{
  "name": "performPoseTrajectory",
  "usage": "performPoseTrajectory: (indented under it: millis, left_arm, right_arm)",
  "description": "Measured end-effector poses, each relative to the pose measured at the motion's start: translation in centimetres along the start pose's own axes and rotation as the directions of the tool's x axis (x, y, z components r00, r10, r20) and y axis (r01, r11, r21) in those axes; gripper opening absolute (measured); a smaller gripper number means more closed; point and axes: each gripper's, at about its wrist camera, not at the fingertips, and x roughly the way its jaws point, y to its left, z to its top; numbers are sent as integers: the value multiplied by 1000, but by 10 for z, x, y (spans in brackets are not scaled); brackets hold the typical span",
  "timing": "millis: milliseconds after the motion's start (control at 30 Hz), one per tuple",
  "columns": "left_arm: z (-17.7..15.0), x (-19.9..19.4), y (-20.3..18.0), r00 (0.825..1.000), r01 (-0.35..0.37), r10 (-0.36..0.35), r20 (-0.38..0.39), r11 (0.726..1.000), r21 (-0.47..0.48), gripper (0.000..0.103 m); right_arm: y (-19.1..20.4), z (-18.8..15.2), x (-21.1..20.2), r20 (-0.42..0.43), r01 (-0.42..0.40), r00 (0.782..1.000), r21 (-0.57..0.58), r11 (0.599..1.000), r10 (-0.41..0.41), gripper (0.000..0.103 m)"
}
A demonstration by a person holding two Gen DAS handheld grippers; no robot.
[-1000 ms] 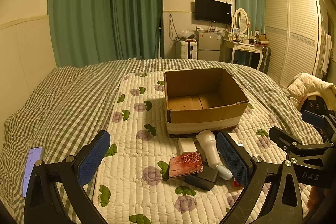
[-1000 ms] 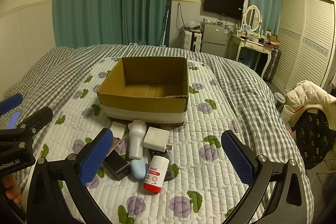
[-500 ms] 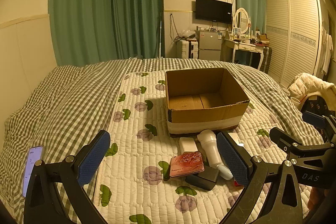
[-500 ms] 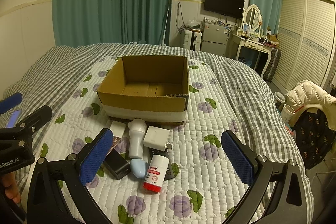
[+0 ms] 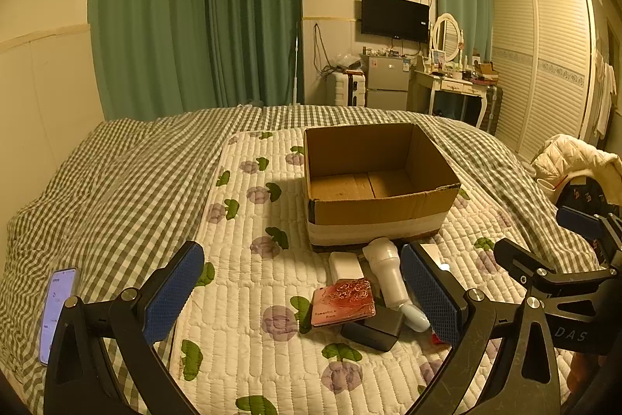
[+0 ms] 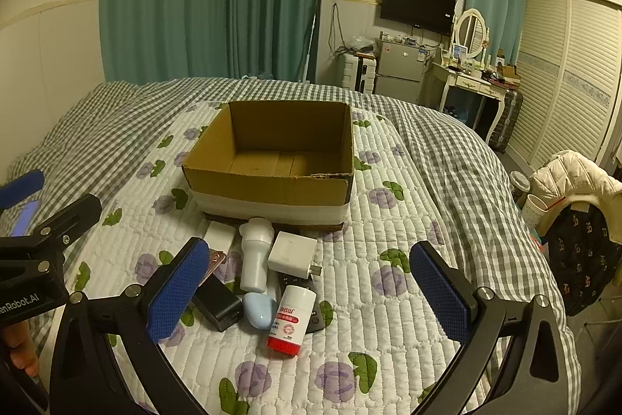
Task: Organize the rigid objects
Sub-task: 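Grasp the white-and-red bottle with the right tool while the left tool grasps the pink card case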
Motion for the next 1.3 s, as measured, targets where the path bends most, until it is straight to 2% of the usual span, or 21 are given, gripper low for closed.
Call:
performPoseTrajectory:
  millis: [167,267,433,600,733,800,833,867,933,967,1133,1200,1300]
  left_arm:
    - [-10,13,-1,999,-6,6,-42,1000,-9,103]
    - [-21,29,-2,995,-49,50,-86,999,8,103]
    - [-38,52,2,986,-92,91,-142,996,2,103]
    - [-56,71,-3,975,-94,95,-199,995,13,103]
    - [-68,81,-11,972,-83,96,-214,994,69,103]
    - [-75,87,-14,969,-74,96,-228,992,103,103]
    - [-78,89,-15,967,-72,98,-236,991,116,103]
    - [-81,92,-16,965,-65,95,-246,990,126,103]
    - [-86,97,-17,963,-48,82,-258,989,139,103]
    - [-87,100,-18,962,-42,79,-260,988,147,103]
    - [-84,110,-24,968,-15,67,-244,977,211,100]
    - [-81,116,-25,967,19,35,-252,978,207,96]
    - [-76,122,-31,974,37,23,-227,966,256,93]
  right_arm:
    - [3,-2,9,-36,0,999,-7,1000,-1,103]
    - [4,-5,23,-75,0,997,-6,1000,0,103]
    - [6,-19,60,-205,-11,979,17,1000,14,102]
    - [13,-40,94,-319,-4,948,10,1000,7,90]
    - [8,-58,121,-403,-1,915,68,998,28,71]
    - [7,-61,127,-422,-3,906,72,997,33,66]
    - [8,-63,131,-427,-7,903,70,997,36,61]
    - [9,-63,133,-431,-7,902,67,998,35,50]
    - [10,-65,139,-448,-27,892,79,996,60,38]
    - [11,-66,140,-449,-37,891,95,995,76,38]
    - [17,-63,133,-426,-25,904,44,999,41,38]
    - [15,-60,130,-422,-27,906,54,998,47,38]
    - [13,-56,128,-418,-31,906,74,997,59,38]
